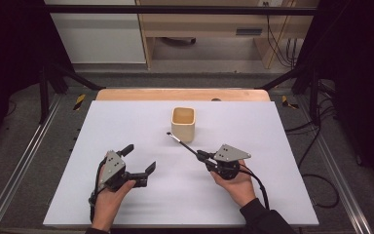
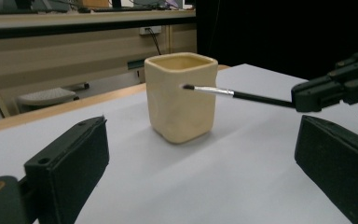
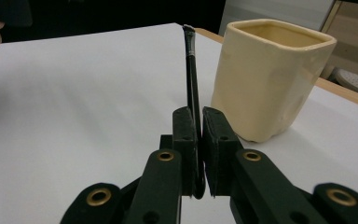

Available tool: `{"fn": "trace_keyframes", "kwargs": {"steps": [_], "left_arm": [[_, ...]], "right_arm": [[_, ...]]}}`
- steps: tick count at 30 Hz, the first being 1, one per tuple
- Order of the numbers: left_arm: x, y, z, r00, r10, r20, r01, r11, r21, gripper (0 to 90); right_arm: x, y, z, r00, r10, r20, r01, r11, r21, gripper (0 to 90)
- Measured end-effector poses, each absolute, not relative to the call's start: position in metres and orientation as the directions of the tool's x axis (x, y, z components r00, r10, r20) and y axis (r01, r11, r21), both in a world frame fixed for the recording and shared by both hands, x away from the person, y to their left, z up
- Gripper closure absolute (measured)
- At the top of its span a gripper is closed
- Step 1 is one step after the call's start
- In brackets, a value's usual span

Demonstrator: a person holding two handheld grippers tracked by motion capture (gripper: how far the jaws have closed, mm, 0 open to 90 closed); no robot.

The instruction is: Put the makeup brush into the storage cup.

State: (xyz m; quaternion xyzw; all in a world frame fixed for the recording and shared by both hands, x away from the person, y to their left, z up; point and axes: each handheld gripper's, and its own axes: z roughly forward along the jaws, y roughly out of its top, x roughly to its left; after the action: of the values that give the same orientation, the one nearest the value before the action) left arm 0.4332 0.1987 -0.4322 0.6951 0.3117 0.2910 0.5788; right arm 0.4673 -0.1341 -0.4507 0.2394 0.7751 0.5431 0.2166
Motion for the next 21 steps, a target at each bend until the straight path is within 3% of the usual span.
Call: {"fn": "trace_keyframes", "kwargs": {"steps": [9,21], "left_arm": [[0.459,0.168,-0.422,0.662,0.749,0.015,0.099,-0.107,0.989,2.7],[0.450,0.167,-0.434,0.667,0.745,-0.027,0.137,-0.088,0.987,2.9]], "right_arm": [[0.468,-0.145,-0.448,-0.763,0.643,-0.067,0.134,0.259,0.957,84.2],[0.462,-0.142,-0.455,-0.748,0.662,-0.054,0.131,0.226,0.965,84.2]]}}
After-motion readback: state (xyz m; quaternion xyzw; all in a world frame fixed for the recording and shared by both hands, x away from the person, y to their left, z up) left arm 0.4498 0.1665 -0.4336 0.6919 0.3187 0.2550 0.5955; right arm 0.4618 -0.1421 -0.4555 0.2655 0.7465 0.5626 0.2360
